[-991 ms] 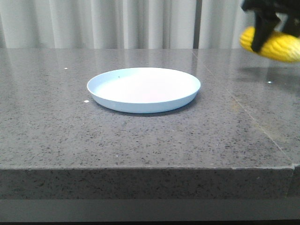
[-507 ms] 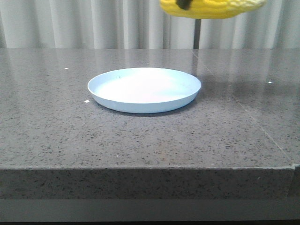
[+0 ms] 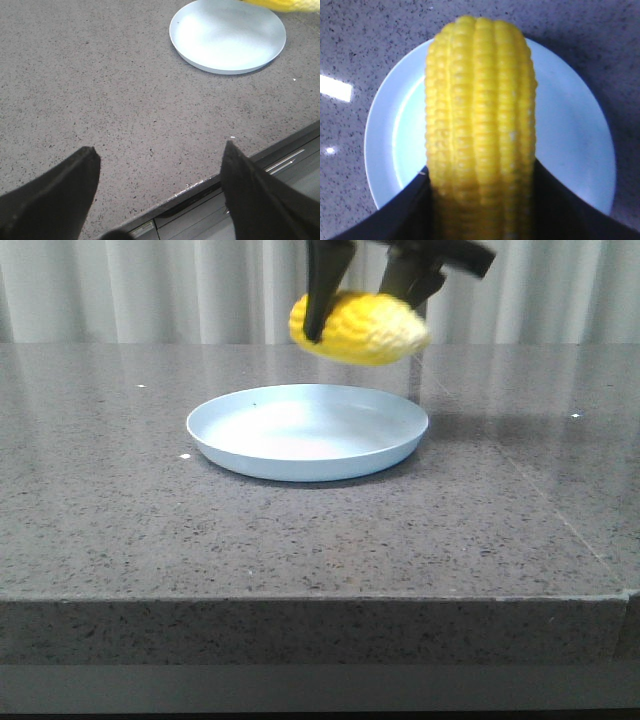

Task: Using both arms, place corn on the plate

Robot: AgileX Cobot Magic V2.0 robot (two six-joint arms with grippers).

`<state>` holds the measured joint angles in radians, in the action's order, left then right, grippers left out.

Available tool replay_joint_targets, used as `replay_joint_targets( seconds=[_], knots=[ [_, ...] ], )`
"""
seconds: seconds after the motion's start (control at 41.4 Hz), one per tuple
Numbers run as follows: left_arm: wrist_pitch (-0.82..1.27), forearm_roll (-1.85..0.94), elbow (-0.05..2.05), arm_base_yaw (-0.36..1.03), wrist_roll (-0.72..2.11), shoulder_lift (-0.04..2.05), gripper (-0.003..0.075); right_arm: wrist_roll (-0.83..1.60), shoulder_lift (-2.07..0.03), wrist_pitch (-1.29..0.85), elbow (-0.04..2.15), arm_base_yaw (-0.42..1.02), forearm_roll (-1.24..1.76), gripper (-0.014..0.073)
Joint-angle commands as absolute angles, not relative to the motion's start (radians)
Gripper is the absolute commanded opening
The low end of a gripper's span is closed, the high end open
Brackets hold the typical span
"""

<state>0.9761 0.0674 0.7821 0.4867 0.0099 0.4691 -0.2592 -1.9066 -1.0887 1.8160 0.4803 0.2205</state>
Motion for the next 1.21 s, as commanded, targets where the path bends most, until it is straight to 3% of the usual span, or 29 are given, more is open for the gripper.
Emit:
replay_joint_targets(
  seconds=[0.0,0.362,0.532,0.87,1.184],
  knots=[
    [0.901,0.067,0.808,0.493,0.0,0.477,0.0491,-0.267,-1.88,-0.989,1.849,0.491,0.254,0.0309],
    [0.901,0.067,0.808,0.493,0.0,0.477,0.0491,-0.28,-1.966,-0.953,1.848,0.494,0.229,0.0507],
    [0.901,0.067,0.808,0.493,0.0,0.477,0.0491,-0.269,-1.957,-0.958,1.849,0.494,0.229,0.0654],
    [0.901,0.067,0.808,0.493,0.0,0.477,0.0491,-0.089,-1.721,-0.983,1.807,0.513,0.108,0.0655],
    [0.901,0.067,0.808,0.493,0.0,0.477,0.0491,-0.058,-1.344,-0.982,1.518,0.522,-0.034,0.0655]
  ],
)
